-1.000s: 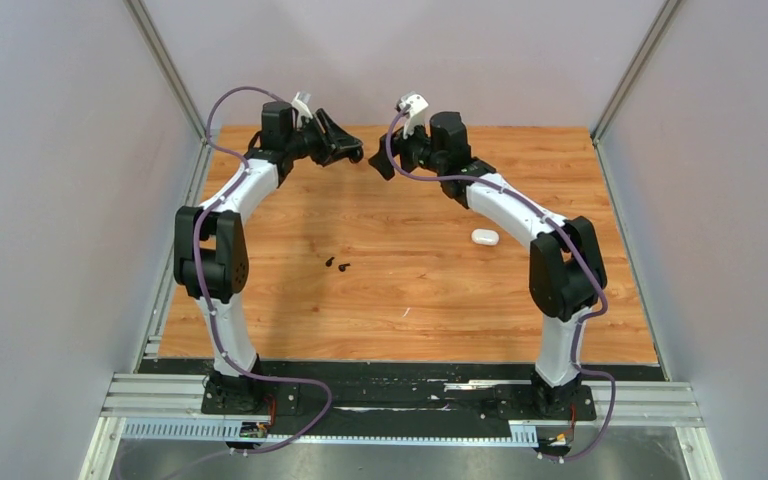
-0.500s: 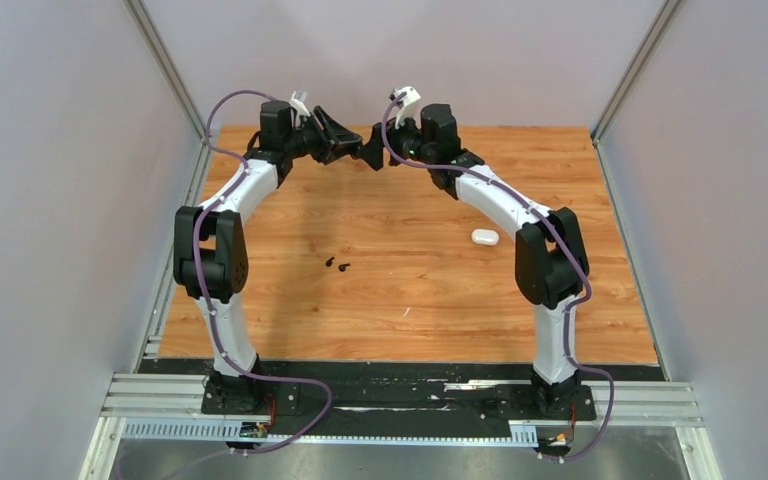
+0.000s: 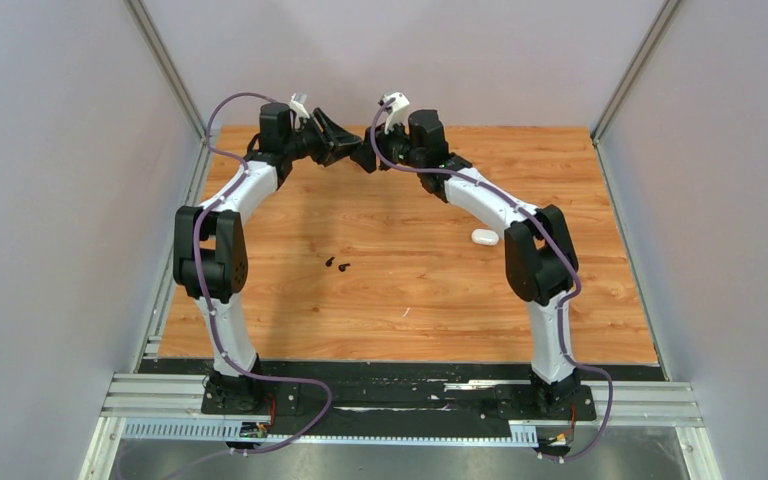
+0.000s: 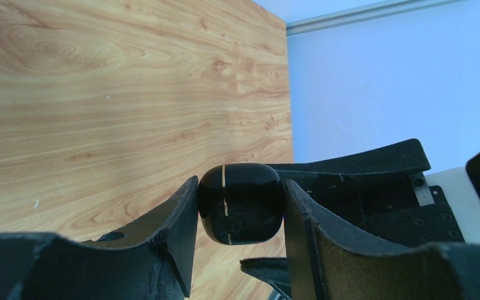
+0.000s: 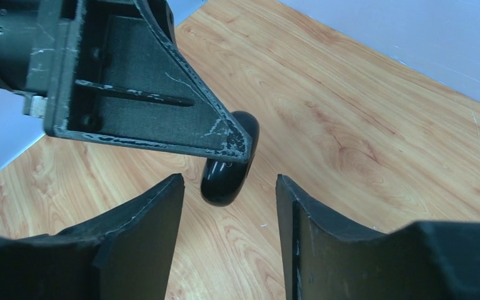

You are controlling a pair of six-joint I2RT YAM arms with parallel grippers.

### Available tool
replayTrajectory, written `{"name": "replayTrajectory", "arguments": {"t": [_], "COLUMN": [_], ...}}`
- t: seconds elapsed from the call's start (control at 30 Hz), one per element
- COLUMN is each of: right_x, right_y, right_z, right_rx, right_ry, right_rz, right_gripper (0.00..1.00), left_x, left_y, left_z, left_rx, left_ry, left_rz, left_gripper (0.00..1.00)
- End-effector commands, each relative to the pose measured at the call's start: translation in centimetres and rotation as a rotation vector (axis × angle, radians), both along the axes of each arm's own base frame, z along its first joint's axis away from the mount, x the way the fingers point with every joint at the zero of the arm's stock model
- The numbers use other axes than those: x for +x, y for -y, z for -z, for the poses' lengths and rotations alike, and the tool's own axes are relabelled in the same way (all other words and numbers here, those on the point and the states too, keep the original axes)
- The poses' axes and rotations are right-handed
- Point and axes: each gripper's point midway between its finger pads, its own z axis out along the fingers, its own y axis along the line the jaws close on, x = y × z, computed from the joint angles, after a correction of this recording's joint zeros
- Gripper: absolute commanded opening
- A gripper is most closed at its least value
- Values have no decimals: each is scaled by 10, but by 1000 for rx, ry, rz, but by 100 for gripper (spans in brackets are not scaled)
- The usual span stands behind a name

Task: Insert the wireless bluetooth earbuds into the charging case
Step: Pass from the left arm to the right

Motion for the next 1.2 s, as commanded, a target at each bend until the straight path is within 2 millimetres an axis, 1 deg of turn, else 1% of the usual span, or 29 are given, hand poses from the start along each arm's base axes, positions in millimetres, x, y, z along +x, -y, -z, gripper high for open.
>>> {"name": "replayTrajectory", "arguments": {"t": [0.0,0.1,0.17,0.23,0.27,0.33,0.37,0.43,0.47,0.57,0.6,0.63,0.67,0.7,0.73,0.77,0.8,0.87,0.9,0.93,0.97,1.0,1.03,1.07,1.13,1.17], "right_x": [12,13,15,17,18,20,21,23,23,21,20,20,19,18,16,14,12,6,2,-4,-11,-15,-14,-9,-4,-4], "right_y": [-8,-9,-9,-8,-8,-7,-8,-8,-8,-9,-8,-7,-6,-5,-3,0,5,17,26,35,41,48,55,60,68,71], "right_z": [-32,-27,-25,-26,-28,-31,-32,-33,-33,-28,-26,-25,-24,-24,-25,-26,-28,-35,-39,-42,-44,-44,-43,-45,-55,-60], "right_rx": [57,54,53,57,60,68,72,77,79,73,68,62,53,39,18,-7,-47,-145,-199,-287,-354,-432,-501,-556,-597,-608], "right_ry": [87,84,86,96,101,106,109,109,107,94,90,89,92,103,128,162,222,418,547,727,880,1005,1075,1124,1207,1254], "right_rz": [28,28,37,52,60,70,69,75,76,66,65,63,62,53,42,35,27,2,1,-11,-19,-20,-6,13,44,48], "right_gripper": [51,40,38,39,41,50,52,49,45,24,15,3,0,0,0,0,0,0,0,0,0,0,0,0,0,0], "left_x": [-1,0,0,1,1,1,1,2,2,2,2,3,3,4,6,6,7,4,0,-5,-10,-19,-23,-34,-46,-49], "left_y": [-1,0,0,0,0,0,0,0,1,0,1,1,0,-1,-2,-2,-5,-10,-12,-15,-16,-16,-17,-14,-11,-10], "left_z": [-29,-28,-28,-28,-27,-26,-26,-27,-28,-29,-29,-30,-31,-32,-36,-40,-45,-54,-58,-56,-53,-49,-43,-39,-34,-32], "left_rx": [-22,-23,-27,-26,-26,-26,-26,-27,-27,-26,-26,-25,-24,-16,0,10,42,84,88,109,105,106,102,86,58,47], "left_ry": [89,87,93,93,91,89,89,93,98,103,105,109,113,125,154,173,212,252,265,250,232,194,168,137,100,87], "left_rz": [8,8,11,10,10,8,9,8,8,8,8,8,7,6,11,23,38,79,106,130,164,211,234,281,331,343], "left_gripper": [0,0,0,0,0,0,0,0,0,0,0,0,10,20,39,48,62,72,73,75,76,76,77,77,77,78]}}
